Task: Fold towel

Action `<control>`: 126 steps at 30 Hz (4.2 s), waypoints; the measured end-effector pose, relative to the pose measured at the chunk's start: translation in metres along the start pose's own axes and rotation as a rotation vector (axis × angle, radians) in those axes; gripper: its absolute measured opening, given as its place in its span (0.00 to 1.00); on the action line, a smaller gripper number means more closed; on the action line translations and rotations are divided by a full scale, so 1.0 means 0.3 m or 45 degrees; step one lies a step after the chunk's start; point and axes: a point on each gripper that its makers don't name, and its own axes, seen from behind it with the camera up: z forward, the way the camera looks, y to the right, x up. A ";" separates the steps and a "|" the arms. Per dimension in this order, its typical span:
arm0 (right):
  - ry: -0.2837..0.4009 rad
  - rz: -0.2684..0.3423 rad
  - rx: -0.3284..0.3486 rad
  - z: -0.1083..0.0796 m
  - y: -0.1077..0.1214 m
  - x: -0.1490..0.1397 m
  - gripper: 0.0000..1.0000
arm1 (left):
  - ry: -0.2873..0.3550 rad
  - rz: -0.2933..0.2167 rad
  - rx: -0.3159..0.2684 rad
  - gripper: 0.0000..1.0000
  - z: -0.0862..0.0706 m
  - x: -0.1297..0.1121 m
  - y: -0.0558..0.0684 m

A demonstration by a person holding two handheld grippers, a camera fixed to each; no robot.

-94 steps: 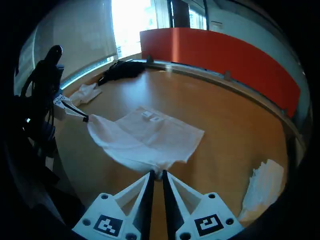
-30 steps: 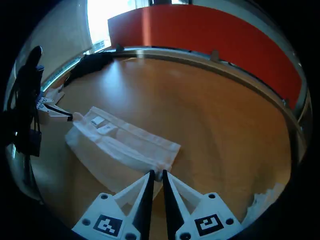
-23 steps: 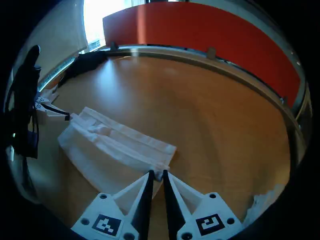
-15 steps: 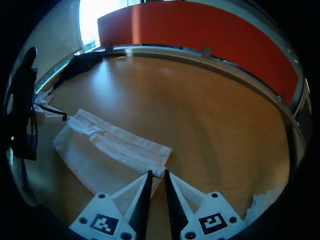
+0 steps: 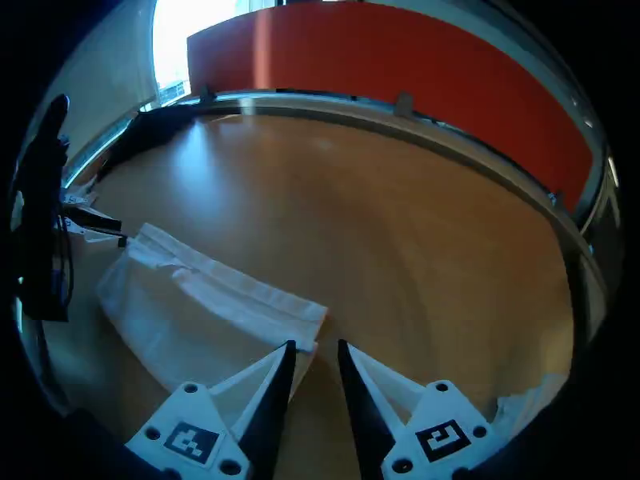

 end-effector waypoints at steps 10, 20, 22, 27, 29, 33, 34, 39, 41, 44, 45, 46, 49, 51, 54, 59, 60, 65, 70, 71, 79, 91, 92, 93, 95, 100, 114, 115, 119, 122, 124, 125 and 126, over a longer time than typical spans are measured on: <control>0.013 0.000 -0.016 -0.008 0.013 0.014 0.59 | 0.027 -0.004 0.018 0.83 -0.010 0.028 -0.013; 0.014 0.006 0.005 -0.033 0.007 -0.002 0.67 | 0.030 -0.002 0.019 0.83 -0.027 0.026 -0.020; 0.013 0.005 0.012 -0.045 0.000 -0.013 0.67 | 0.029 -0.003 0.019 0.83 -0.038 0.015 -0.019; 0.003 0.003 0.032 -0.079 -0.023 -0.057 0.67 | 0.024 -0.016 0.021 0.83 -0.072 -0.031 -0.014; 0.001 0.002 0.040 -0.093 -0.034 -0.076 0.67 | 0.021 -0.024 0.025 0.83 -0.084 -0.052 -0.015; -0.001 0.000 0.053 -0.122 -0.058 -0.112 0.67 | 0.046 -0.023 0.052 0.83 -0.108 -0.061 -0.035; -0.001 0.000 0.054 -0.128 -0.063 -0.120 0.67 | 0.055 -0.022 0.059 0.83 -0.113 -0.056 -0.041; -0.005 0.001 0.056 -0.142 -0.076 -0.149 0.67 | 0.106 -0.021 0.081 0.83 -0.134 -0.007 -0.065; -0.008 0.003 0.056 -0.143 -0.077 -0.154 0.67 | 0.126 -0.022 0.087 0.83 -0.141 0.019 -0.073; -0.008 0.006 0.054 -0.142 -0.075 -0.154 0.67 | 0.153 -0.020 0.092 0.83 -0.153 0.051 -0.078; -0.009 0.006 0.054 -0.142 -0.074 -0.154 0.67 | 0.157 -0.019 0.090 0.83 -0.156 0.057 -0.076; -0.009 0.006 0.054 -0.141 -0.073 -0.153 0.67 | 0.160 -0.019 0.089 0.83 -0.159 0.061 -0.075; -0.009 0.005 0.053 -0.139 -0.071 -0.152 0.67 | 0.163 -0.014 0.082 0.83 -0.166 0.064 -0.068; -0.010 0.003 0.053 -0.138 -0.070 -0.152 0.67 | 0.160 -0.010 0.078 0.83 -0.168 0.059 -0.064; -0.013 -0.003 0.055 -0.135 -0.071 -0.154 0.67 | 0.153 -0.005 0.075 0.84 -0.173 0.045 -0.058; -0.018 -0.015 0.064 -0.132 -0.077 -0.161 0.67 | 0.142 -0.016 0.072 0.83 -0.195 0.005 -0.049; -0.020 -0.019 0.067 -0.132 -0.079 -0.165 0.67 | 0.138 -0.023 0.073 0.83 -0.203 -0.008 -0.046; -0.032 -0.037 0.083 -0.132 -0.091 -0.189 0.67 | 0.120 -0.053 0.080 0.83 -0.242 -0.081 -0.038; -0.046 -0.058 0.101 -0.132 -0.105 -0.216 0.67 | 0.090 -0.079 0.098 0.83 -0.276 -0.170 -0.027; -0.049 -0.062 0.105 -0.132 -0.108 -0.221 0.67 | 0.085 -0.085 0.101 0.83 -0.282 -0.187 -0.025; -0.068 -0.117 0.140 -0.126 -0.137 -0.258 0.67 | 0.047 -0.139 0.120 0.84 -0.334 -0.312 -0.005; -0.086 -0.211 0.211 -0.116 -0.164 -0.278 0.67 | 0.008 -0.186 0.155 0.84 -0.403 -0.437 -0.017; -0.089 -0.219 0.216 -0.115 -0.165 -0.280 0.66 | 0.005 -0.188 0.157 0.84 -0.407 -0.446 -0.019; -0.091 -0.226 0.223 -0.113 -0.166 -0.283 0.65 | 0.003 -0.190 0.160 0.84 -0.412 -0.453 -0.021; -0.096 -0.239 0.236 -0.110 -0.168 -0.287 0.63 | -0.001 -0.194 0.165 0.84 -0.419 -0.465 -0.026; -0.093 -0.261 0.259 -0.102 -0.166 -0.285 0.60 | -0.006 -0.208 0.167 0.84 -0.432 -0.483 -0.030; -0.090 -0.289 0.297 -0.089 -0.140 -0.280 0.23 | -0.023 -0.204 0.165 0.84 -0.446 -0.515 -0.031; -0.089 -0.289 0.297 -0.089 -0.140 -0.280 0.21 | -0.023 -0.205 0.165 0.84 -0.446 -0.517 -0.031; -0.084 -0.287 0.295 -0.089 -0.142 -0.280 0.09 | -0.025 -0.207 0.166 0.84 -0.449 -0.520 -0.034; -0.078 -0.289 0.302 -0.095 -0.153 -0.282 0.04 | -0.026 -0.206 0.169 0.83 -0.451 -0.522 -0.039; -0.077 -0.294 0.307 -0.100 -0.162 -0.285 0.04 | -0.026 -0.205 0.170 0.84 -0.452 -0.524 -0.042; -0.076 -0.296 0.309 -0.103 -0.166 -0.286 0.04 | -0.026 -0.205 0.171 0.84 -0.453 -0.524 -0.043; -0.074 -0.300 0.307 -0.105 -0.169 -0.286 0.04 | -0.027 -0.205 0.171 0.84 -0.454 -0.525 -0.045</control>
